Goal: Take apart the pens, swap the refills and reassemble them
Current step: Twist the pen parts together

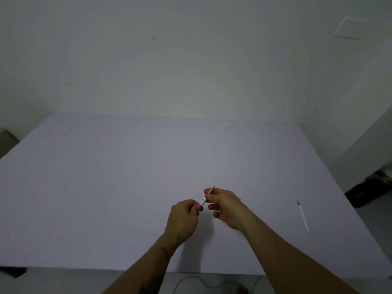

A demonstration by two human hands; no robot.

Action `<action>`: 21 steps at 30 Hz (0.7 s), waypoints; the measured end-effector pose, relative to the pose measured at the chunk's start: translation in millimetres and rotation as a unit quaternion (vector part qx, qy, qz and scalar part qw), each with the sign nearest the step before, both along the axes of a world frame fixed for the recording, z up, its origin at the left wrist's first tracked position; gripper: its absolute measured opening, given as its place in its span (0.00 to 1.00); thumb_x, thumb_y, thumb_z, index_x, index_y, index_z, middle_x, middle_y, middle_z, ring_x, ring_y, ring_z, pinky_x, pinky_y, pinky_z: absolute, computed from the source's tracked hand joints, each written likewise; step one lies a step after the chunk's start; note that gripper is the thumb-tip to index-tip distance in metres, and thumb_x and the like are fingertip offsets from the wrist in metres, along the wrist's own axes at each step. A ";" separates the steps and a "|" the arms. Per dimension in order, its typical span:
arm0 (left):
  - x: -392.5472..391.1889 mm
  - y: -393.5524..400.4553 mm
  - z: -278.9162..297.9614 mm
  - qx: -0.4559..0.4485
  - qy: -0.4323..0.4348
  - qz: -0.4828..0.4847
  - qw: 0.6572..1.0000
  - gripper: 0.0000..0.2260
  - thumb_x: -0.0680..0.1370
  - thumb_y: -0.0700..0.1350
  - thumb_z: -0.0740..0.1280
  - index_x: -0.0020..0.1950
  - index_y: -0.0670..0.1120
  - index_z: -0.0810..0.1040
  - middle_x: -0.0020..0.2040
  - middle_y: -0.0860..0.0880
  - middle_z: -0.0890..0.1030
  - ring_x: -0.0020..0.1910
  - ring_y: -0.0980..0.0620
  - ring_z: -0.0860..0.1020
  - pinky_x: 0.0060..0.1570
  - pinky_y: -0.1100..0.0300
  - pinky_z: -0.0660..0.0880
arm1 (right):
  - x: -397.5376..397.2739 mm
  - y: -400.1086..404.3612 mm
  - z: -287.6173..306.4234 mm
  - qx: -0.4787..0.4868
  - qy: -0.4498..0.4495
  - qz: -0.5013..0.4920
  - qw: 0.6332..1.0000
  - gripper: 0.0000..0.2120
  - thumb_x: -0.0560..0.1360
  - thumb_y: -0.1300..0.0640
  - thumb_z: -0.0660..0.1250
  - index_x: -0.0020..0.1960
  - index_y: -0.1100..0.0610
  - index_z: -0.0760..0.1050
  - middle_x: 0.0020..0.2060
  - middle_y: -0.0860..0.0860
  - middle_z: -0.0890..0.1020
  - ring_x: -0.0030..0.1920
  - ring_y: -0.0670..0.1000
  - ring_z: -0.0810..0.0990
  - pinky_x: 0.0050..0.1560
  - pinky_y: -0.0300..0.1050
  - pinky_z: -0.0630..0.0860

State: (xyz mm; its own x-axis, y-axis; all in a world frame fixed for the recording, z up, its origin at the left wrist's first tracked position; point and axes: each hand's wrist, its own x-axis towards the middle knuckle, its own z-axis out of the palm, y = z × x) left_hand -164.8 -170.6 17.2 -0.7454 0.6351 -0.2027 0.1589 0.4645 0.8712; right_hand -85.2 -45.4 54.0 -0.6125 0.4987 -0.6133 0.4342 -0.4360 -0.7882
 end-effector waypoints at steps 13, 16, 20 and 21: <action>4.7 1.2 -0.1 0.004 -0.003 -0.003 1.000 0.10 0.81 0.42 0.61 0.47 0.46 0.82 0.39 0.50 0.81 0.40 0.50 0.81 0.43 0.61 0.79 | 3.8 -1.0 -0.4 -0.005 0.014 -0.004 1.000 0.12 0.79 0.62 0.62 0.55 0.55 0.83 0.51 0.54 0.81 0.49 0.53 0.77 0.48 0.47 0.75; 5.7 1.3 1.2 0.001 -0.009 -0.003 1.000 0.10 0.81 0.42 0.61 0.49 0.45 0.82 0.40 0.49 0.81 0.41 0.49 0.81 0.43 0.62 0.78 | 4.3 -0.6 0.3 0.008 0.011 -0.002 1.000 0.10 0.79 0.59 0.64 0.54 0.53 0.83 0.53 0.54 0.81 0.52 0.53 0.78 0.48 0.46 0.77; 7.7 3.2 5.1 -0.003 -0.017 -0.014 1.000 0.11 0.81 0.43 0.60 0.49 0.44 0.82 0.39 0.49 0.81 0.38 0.51 0.80 0.36 0.69 0.74 | 4.9 1.5 -1.8 0.006 0.020 -0.014 1.000 0.11 0.79 0.62 0.63 0.48 0.53 0.84 0.51 0.54 0.82 0.51 0.53 0.78 0.49 0.47 0.77; 8.1 3.9 6.4 -0.004 -0.021 -0.020 1.000 0.11 0.81 0.43 0.60 0.49 0.44 0.82 0.38 0.50 0.80 0.37 0.52 0.80 0.34 0.71 0.72 | 7.1 2.7 -2.2 -0.001 0.029 -0.012 1.000 0.12 0.80 0.63 0.62 0.49 0.54 0.84 0.51 0.54 0.82 0.51 0.53 0.78 0.49 0.47 0.77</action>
